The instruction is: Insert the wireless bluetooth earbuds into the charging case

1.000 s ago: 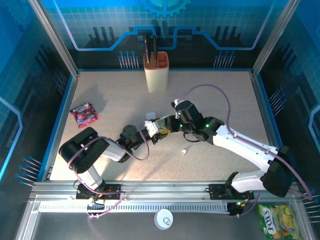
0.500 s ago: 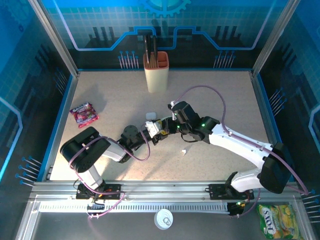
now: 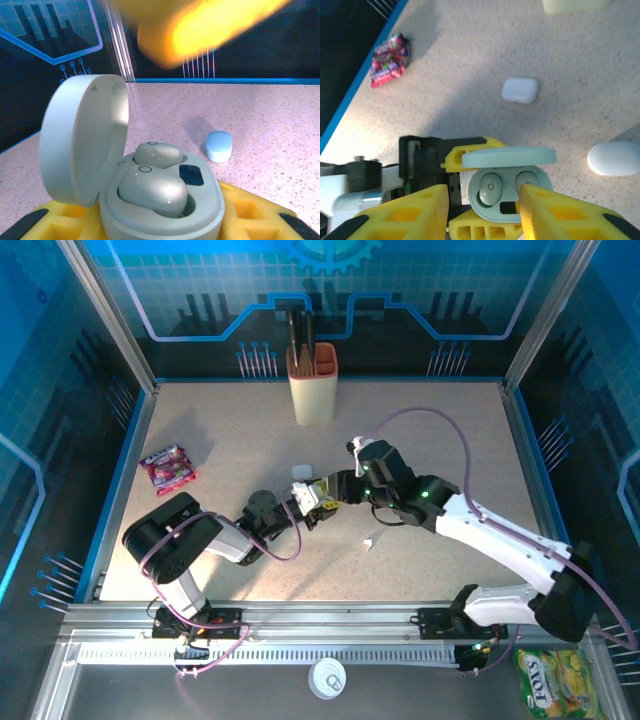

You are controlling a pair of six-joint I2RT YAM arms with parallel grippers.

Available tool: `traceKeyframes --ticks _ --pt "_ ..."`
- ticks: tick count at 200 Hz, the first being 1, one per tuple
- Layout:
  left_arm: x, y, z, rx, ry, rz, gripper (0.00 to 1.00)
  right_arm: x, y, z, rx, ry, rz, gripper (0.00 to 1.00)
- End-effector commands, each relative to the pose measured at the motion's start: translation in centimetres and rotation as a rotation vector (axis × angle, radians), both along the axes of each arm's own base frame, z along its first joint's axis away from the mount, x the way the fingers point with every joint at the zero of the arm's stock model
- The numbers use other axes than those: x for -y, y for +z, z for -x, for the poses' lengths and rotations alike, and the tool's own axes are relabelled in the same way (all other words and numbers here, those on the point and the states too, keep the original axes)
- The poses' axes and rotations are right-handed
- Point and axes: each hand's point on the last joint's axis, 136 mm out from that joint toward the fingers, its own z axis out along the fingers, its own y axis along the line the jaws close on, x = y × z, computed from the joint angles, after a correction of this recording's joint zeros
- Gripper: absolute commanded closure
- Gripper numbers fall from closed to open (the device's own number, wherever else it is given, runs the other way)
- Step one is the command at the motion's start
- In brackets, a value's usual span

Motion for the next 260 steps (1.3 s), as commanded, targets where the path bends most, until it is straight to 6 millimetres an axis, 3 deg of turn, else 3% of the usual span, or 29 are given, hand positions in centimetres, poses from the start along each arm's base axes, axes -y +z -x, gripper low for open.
traceKeyframes --ticks 1,43,73,150,185,222,232,237,260 --pt "0.4 0.5 0.2 0.046 -0.022 -0.001 0.71 1.5 0.8 -0.5 0.042 -0.01 0.027 0.63" --pt "0.4 0.8 0.8 0.082 -0.035 -0.015 0.71 1.7 0.5 -2.5 0.006 -0.007 0.044 0.71" --pt "0.3 1.3 0.7 0.073 -0.019 0.005 0.7 1.3 -0.9 -3.2 -0.037 0.013 0.087 0.72" --pt "-0.5 2.8 -0.1 0.011 0.046 0.087 0.69 2.7 -3.0 -0.9 -0.091 0.03 0.104 0.71" --pt "-0.6 4.3 -0.1 -0.022 0.049 0.156 0.69 3.6 -2.8 -0.7 -0.095 0.008 0.084 0.7" --pt "-0.4 5.3 0.6 -0.052 0.003 0.2 0.69 2.4 -0.5 -0.7 -0.131 0.08 -0.251 0.38" --pt "-0.3 5.6 0.9 -0.059 -0.01 0.21 0.69 2.2 0.4 -1.0 -0.151 0.1 -0.368 0.35" --pt "-0.3 5.6 0.9 -0.062 -0.016 0.213 0.69 2.1 -0.3 -0.6 -0.184 0.117 -0.407 0.34" --pt "0.0 6.1 1.2 -0.07 -0.037 0.229 0.69 1.1 0.3 0.0 -0.211 0.196 -0.525 0.31"
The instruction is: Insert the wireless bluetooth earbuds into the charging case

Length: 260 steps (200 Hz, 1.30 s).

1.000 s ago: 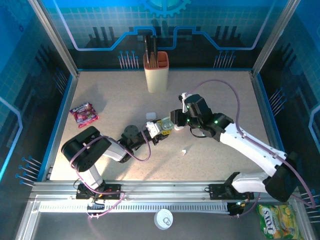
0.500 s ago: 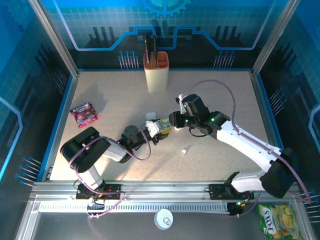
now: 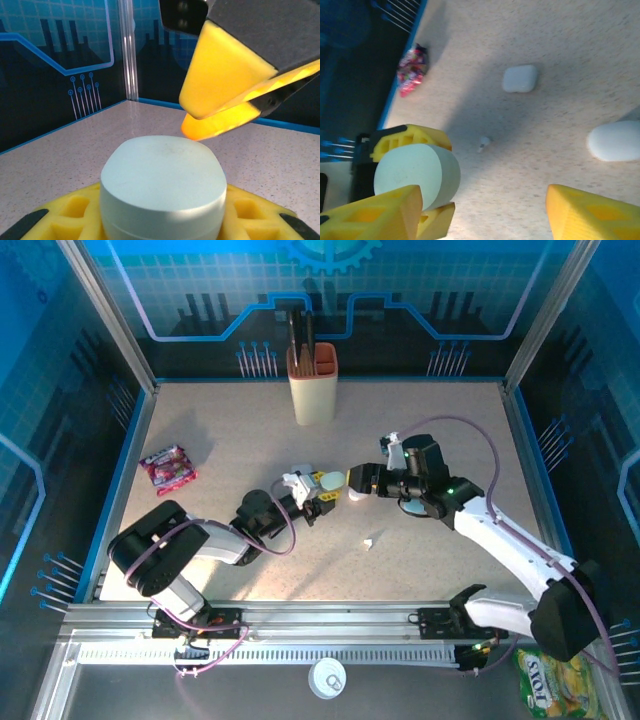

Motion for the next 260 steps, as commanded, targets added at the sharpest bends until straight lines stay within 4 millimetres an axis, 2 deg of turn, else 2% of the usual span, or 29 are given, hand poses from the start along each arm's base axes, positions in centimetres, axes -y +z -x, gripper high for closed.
traceKeyframes --ticks 1,48,99,120,144,173,189,203,221,260 --pt "0.5 2.4 1.0 0.02 -0.056 0.07 0.69 -2.7 3.1 1.4 -0.008 0.151 -0.254 0.31" --pt "1.2 3.1 1.4 0.025 -0.106 0.084 0.69 -3.8 2.4 2.6 -0.083 0.224 -0.368 0.33" --pt "1.5 3.6 1.6 0.043 -0.127 0.087 0.69 -4.5 2.2 2.2 -0.099 0.236 -0.445 0.39" --pt "1.7 3.5 1.5 0.042 -0.131 0.084 0.69 -4.6 2.3 2.2 -0.1 0.244 -0.462 0.46" --pt "1.8 3.3 1.6 0.043 -0.135 0.077 0.69 -4.5 2.2 2.1 -0.093 0.236 -0.453 0.61" --pt "1.6 3.1 2.0 0.059 -0.14 0.064 0.66 -4.1 1.6 1.8 -0.09 0.216 -0.426 0.7" --pt "1.4 2.9 2.0 0.066 -0.128 0.053 0.61 -3.6 0.9 1.4 -0.089 0.182 -0.394 0.72" --pt "1.0 2.5 1.8 0.06 -0.104 0.046 0.39 -2.6 -0.2 0.8 -0.071 0.129 -0.333 0.75" --pt "0.7 1.6 1.8 0.049 -0.085 0.029 0.22 -1.1 -2.1 0.1 -0.075 0.064 -0.241 0.78" --pt "-0.8 0.1 1.9 0.017 -0.021 0.005 0.04 2.2 -5.7 -1.0 -0.093 -0.038 -0.08 0.8"
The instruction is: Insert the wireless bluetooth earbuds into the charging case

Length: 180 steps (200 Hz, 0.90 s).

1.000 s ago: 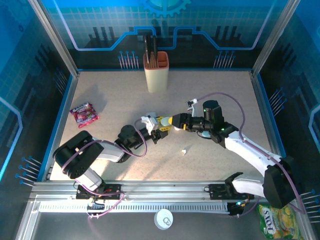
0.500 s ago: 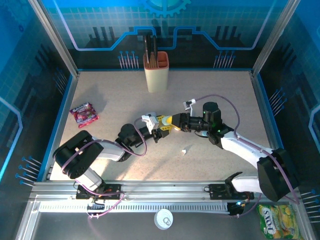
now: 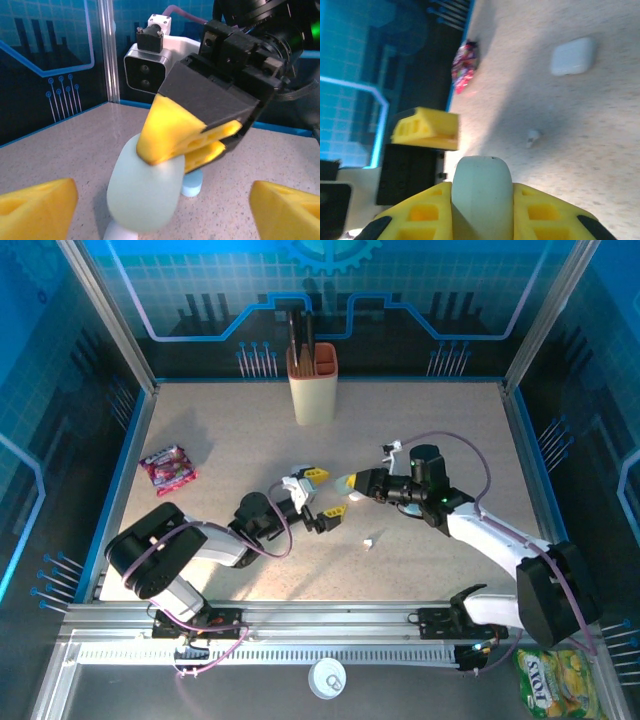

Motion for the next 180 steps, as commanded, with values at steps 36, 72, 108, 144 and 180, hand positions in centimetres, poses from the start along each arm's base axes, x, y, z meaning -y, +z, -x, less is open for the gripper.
traceKeyframes --ticks 36,72,108,144,180 --pt "-2.8 -0.7 -0.9 0.001 0.163 -0.013 0.01 6.8 -7.6 -1.4 -0.037 -0.172 0.393 0.81" --pt "-3.9 -1.6 -2.5 -0.034 0.265 -0.039 0.01 8.8 -10.8 -1.6 -0.083 -0.211 0.504 0.81" --pt "-4.9 -1.8 -3.9 -0.063 0.359 -0.05 0.01 10.5 -14.2 -1.5 -0.141 -0.244 0.612 0.79" --pt "-6.9 -2.9 -6.1 -0.152 0.515 -0.118 0.01 11.0 -13.9 -1.6 -0.12 -0.265 0.626 0.61" --pt "-9.3 -5.8 -8.1 -0.419 0.59 -0.235 0.01 11.2 -10.3 -2.1 0.007 -0.26 0.645 0.39"
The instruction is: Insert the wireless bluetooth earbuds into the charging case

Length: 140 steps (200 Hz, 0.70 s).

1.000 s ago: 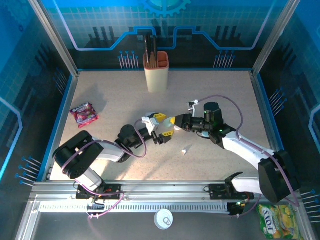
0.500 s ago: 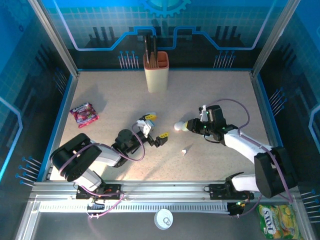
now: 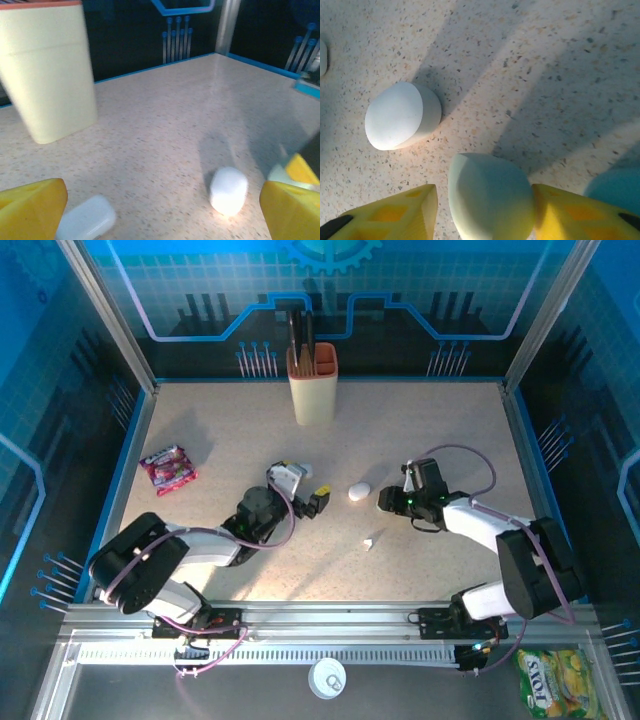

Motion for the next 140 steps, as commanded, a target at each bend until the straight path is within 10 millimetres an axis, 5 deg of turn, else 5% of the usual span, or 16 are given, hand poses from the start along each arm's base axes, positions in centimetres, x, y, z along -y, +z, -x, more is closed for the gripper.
traceKeyframes --ticks 1,31,50,66,140 --pt "-2.6 -2.7 -1.6 -0.238 0.109 -0.049 0.01 0.8 2.3 -0.2 0.081 0.022 0.053 0.38" --pt "-4.6 -4.7 -2.1 -0.432 0.097 -0.158 0.01 -0.3 5.4 -0.1 0.166 0.104 0.054 0.3" --pt "-5.1 -4.1 -2.6 -0.526 0.064 -0.117 0.09 -1.4 7.0 0.2 0.218 0.156 0.041 0.27" --pt "-5.1 -3.8 -3.3 -0.556 0.028 -0.165 0.07 -2.2 8.0 0.4 0.25 0.184 0.027 0.26" --pt "-5.8 -6.4 -4.7 -0.631 -0.208 -0.697 0.01 -3.3 8.4 1.5 0.263 0.238 -0.001 0.26"
